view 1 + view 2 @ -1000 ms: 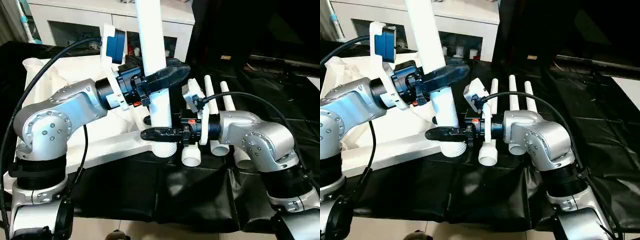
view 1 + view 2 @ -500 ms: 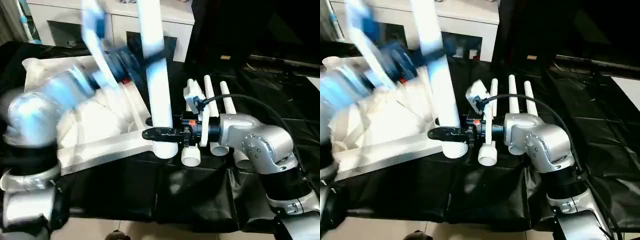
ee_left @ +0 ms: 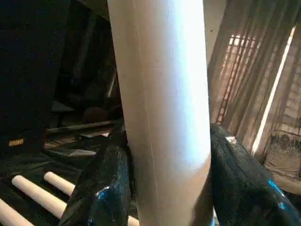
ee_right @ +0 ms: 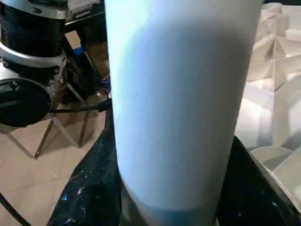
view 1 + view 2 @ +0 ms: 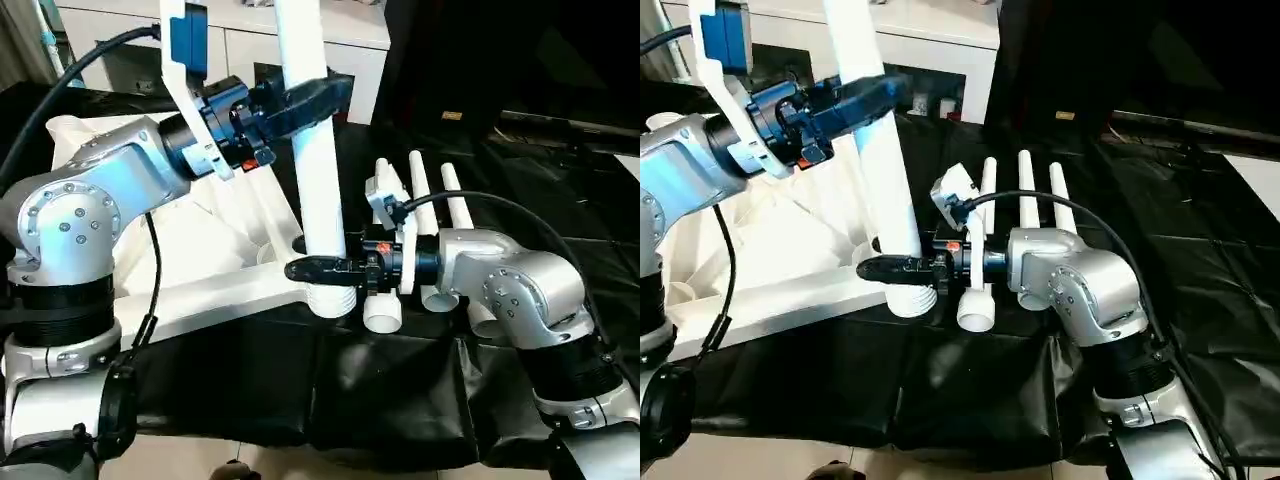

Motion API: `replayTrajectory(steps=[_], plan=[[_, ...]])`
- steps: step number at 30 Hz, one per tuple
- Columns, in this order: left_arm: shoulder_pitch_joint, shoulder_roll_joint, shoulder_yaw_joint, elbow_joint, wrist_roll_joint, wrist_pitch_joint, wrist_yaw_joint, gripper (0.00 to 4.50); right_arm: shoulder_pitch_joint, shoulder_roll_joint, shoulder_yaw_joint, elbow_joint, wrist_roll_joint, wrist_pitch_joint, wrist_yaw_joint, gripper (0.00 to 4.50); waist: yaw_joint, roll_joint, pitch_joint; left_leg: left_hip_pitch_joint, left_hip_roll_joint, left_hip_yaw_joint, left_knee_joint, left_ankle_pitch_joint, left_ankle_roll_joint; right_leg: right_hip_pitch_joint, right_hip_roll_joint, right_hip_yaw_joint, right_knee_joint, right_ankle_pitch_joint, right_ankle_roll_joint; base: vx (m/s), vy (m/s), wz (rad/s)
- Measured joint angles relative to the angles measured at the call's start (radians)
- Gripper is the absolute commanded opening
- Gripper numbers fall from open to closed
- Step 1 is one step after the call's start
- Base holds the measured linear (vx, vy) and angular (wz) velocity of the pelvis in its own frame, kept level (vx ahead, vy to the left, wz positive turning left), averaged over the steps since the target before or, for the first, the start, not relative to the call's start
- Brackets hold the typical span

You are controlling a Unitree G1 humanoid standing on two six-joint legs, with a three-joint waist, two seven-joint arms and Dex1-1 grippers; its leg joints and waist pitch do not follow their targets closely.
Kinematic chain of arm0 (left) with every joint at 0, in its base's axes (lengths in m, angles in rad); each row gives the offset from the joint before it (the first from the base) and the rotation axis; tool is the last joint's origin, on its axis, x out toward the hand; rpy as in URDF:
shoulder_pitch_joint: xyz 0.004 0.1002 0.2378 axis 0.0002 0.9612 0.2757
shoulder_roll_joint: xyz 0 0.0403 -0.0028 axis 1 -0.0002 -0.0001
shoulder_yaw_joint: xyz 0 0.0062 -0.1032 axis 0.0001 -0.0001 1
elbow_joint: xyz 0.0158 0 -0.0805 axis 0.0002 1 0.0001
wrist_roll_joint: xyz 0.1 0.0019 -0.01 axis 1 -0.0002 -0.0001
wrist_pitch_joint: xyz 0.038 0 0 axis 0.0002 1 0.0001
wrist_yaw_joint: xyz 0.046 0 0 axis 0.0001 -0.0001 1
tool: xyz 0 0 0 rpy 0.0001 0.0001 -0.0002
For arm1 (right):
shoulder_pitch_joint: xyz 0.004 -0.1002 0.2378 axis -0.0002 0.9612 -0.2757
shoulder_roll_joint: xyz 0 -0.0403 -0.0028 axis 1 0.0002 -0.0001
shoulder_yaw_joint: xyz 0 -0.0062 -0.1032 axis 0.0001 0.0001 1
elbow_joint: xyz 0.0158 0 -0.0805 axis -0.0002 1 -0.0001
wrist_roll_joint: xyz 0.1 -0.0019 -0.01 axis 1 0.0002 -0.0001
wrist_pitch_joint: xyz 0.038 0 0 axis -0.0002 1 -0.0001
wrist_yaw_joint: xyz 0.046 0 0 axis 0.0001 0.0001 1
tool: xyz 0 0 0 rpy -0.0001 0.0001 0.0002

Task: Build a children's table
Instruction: Rotate table base

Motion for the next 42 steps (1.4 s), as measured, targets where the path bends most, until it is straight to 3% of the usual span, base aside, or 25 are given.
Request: replayTrajectory(steps=[8, 19, 28, 38, 42], plan=[[0.000, 0.032, -0.039, -0.001, 0.026, -0.003, -0.062, 1.81, -0.015, -0.007, -0.001, 0.001, 0.004, -0.001, 0.017, 3.10, 0.000, 0.000, 0.000, 0.000, 0.000, 0.000, 0.000, 0.000, 0.000, 0.000, 0.000, 0.000, 0.000, 0.000, 0.000, 0.000, 0.000, 0.00], [0.000, 0.050, -0.072, -0.014, 0.043, -0.013, -0.110, 1.78, -0.047, -0.047, 0.003, 0.012, 0.003, 0.000, 0.090, 3.11, 0.000, -0.001, 0.000, 0.000, 0.000, 0.000, 0.000, 0.000, 0.000, 0.000, 0.000, 0.000, 0.000, 0.000, 0.000, 0.000, 0.000, 0.00], [0.000, 0.047, -0.090, -0.045, 0.042, -0.013, -0.121, 1.77, -0.067, -0.047, 0.037, 0.057, 0.001, 0.000, 0.132, 3.11, 0.000, -0.001, 0.000, 0.000, 0.000, 0.000, 0.001, 0.000, 0.001, 0.000, 0.000, 0.000, 0.000, 0.000, 0.000, 0.000, 0.000, 0.00], [0.000, 0.037, -0.092, -0.050, 0.041, -0.017, -0.128, 1.77, -0.073, -0.030, 0.038, 0.089, 0.002, -0.001, 0.142, 3.11, -0.001, -0.001, 0.000, 0.000, 0.001, 0.000, 0.001, 0.000, 0.001, 0.000, 0.000, -0.001, 0.000, 0.000, -0.001, 0.000, 0.000, 0.00], [0.000, 0.036, -0.092, -0.055, 0.039, -0.018, -0.129, 1.77, -0.082, -0.026, 0.038, 0.094, 0.003, -0.001, 0.142, 2.77, 0.000, -0.001, 0.000, 0.000, 0.001, 0.000, 0.001, 0.000, 0.001, 0.000, 0.000, -0.001, 0.000, 0.001, -0.001, 0.000, 0.000, 0.00]])
